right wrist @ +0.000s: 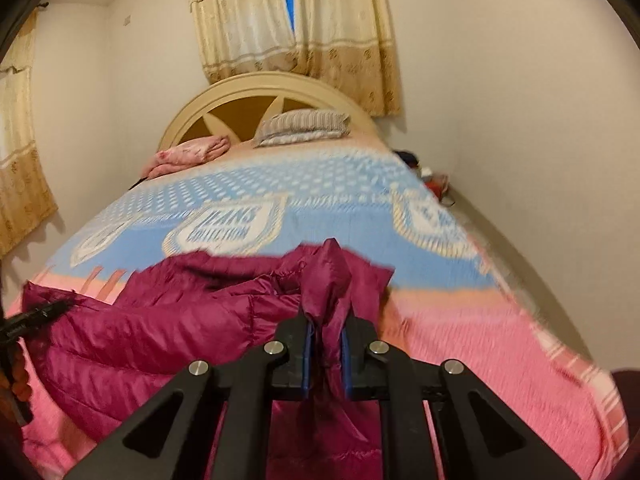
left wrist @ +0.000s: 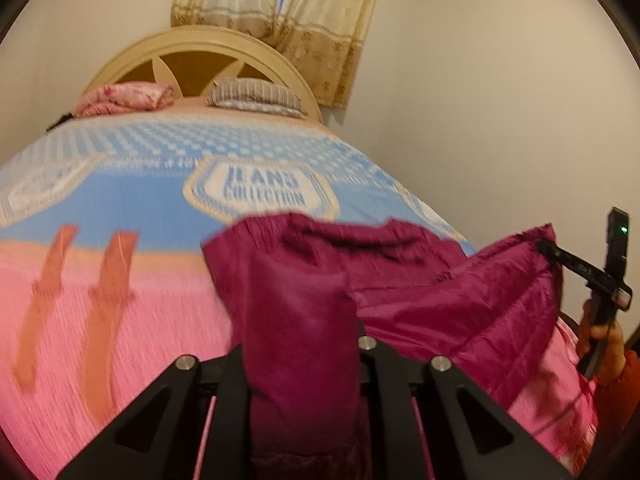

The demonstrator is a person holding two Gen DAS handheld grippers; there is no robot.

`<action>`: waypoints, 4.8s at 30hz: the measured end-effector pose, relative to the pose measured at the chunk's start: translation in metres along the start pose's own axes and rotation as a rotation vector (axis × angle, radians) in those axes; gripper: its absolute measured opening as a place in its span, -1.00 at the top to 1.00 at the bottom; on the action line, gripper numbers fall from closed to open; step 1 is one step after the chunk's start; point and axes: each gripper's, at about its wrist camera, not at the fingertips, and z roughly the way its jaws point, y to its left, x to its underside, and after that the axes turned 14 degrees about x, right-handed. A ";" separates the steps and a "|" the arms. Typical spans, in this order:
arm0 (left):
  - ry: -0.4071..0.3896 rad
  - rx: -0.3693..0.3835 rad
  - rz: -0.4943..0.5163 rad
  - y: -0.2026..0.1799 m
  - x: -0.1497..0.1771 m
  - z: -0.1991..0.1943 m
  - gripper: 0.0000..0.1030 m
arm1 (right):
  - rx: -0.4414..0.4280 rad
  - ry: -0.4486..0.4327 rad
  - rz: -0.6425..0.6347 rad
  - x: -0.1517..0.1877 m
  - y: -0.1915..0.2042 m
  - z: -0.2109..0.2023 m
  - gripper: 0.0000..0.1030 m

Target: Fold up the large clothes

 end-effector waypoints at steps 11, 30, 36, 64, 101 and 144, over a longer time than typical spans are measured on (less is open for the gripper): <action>-0.019 -0.168 -0.049 0.047 -0.072 0.098 0.77 | 0.131 0.001 0.068 -0.068 0.026 0.107 0.80; 0.172 -0.323 -0.178 0.108 -0.050 0.231 0.67 | 0.262 0.188 0.069 -0.024 0.036 0.268 0.80; 0.161 -0.309 -0.209 0.112 -0.043 0.231 0.62 | 0.220 0.271 0.115 -0.013 0.029 0.287 0.80; 0.222 -0.508 -0.064 0.097 -0.041 0.255 0.55 | 0.020 0.129 -0.044 -0.056 0.112 0.162 0.72; 0.058 -0.328 -0.241 0.054 0.046 0.058 -0.41 | -0.090 0.347 0.021 0.019 0.192 0.251 0.78; 0.018 0.004 -0.435 0.084 0.035 0.134 -0.45 | -0.104 0.318 0.027 0.066 0.189 0.165 0.77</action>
